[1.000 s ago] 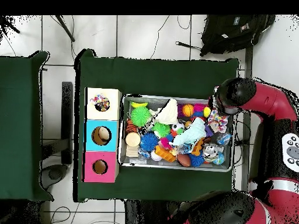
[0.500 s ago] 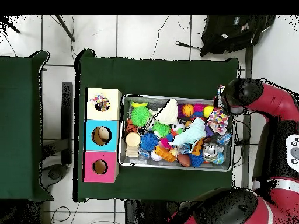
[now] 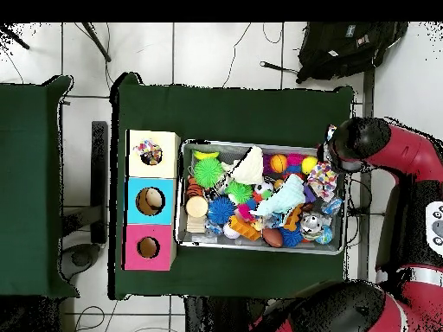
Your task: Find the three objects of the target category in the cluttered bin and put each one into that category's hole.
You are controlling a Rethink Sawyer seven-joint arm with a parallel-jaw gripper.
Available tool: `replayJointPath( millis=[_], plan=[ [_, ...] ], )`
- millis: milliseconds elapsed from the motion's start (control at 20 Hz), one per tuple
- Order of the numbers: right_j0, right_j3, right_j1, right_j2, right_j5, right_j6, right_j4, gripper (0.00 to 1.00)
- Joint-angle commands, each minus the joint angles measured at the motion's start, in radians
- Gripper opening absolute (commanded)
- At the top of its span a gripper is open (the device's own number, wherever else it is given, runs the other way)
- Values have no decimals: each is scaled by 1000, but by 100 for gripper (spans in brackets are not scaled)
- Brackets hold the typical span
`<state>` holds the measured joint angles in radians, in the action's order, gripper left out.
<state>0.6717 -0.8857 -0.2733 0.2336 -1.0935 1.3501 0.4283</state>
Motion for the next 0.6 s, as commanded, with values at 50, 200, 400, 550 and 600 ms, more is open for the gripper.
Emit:
replayJointPath(
  millis=[50,200,400,550,600],
  plan=[
    [-3,-177,-43,19,96,-37,10,0],
    [-4,-230,-64,19,126,-19,8,0],
    [-7,-332,-116,5,167,38,-4,0],
    [-21,-418,-184,-13,171,92,-25,0],
    [-25,-446,-207,-21,167,109,-33,0]
  ],
)
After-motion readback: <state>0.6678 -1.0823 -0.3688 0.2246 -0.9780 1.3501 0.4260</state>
